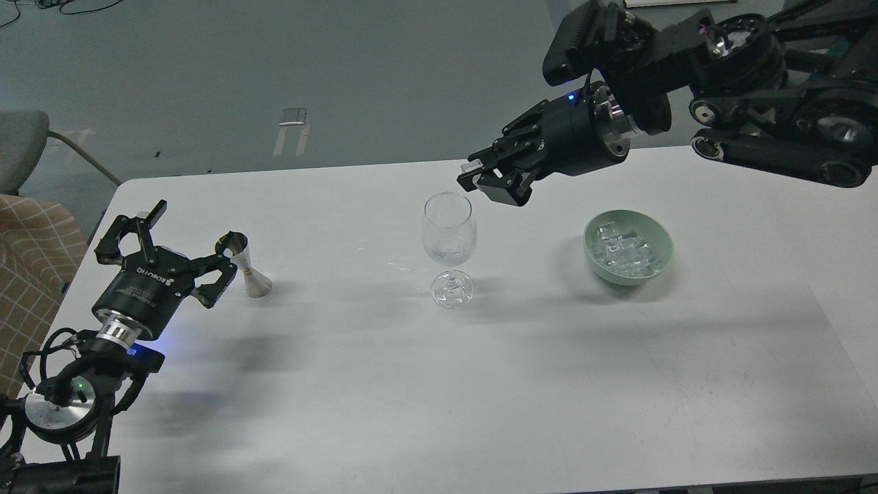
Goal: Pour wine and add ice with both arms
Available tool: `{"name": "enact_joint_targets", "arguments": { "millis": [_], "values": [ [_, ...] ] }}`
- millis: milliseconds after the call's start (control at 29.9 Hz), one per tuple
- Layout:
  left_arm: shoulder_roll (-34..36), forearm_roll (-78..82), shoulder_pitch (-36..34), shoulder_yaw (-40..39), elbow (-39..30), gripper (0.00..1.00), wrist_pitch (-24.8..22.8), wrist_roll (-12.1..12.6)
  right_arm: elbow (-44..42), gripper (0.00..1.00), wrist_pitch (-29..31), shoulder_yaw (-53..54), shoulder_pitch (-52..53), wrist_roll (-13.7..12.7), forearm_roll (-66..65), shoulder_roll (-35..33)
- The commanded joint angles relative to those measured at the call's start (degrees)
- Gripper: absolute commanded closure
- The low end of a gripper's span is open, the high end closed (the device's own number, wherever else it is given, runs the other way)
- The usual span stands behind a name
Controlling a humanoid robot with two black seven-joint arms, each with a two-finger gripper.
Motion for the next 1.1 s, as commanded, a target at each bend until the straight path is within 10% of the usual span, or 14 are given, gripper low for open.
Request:
{"name": "enact_joint_targets", "arguments": {
  "millis": [0, 1070],
  "values": [
    [0.08, 0.00, 0.02, -0.03, -0.01, 0.02, -0.10, 0.00, -1.30, 0.99, 0.76, -0.74, 0.20, 0.00, 0.02, 0.43],
    [0.17, 0.00, 0.82, -0.91, -0.80, 0.02, -0.28, 0.00, -9.74, 0.94, 0.94, -2.32, -3.40, 0.00, 2.57, 10.89]
  ]
}}
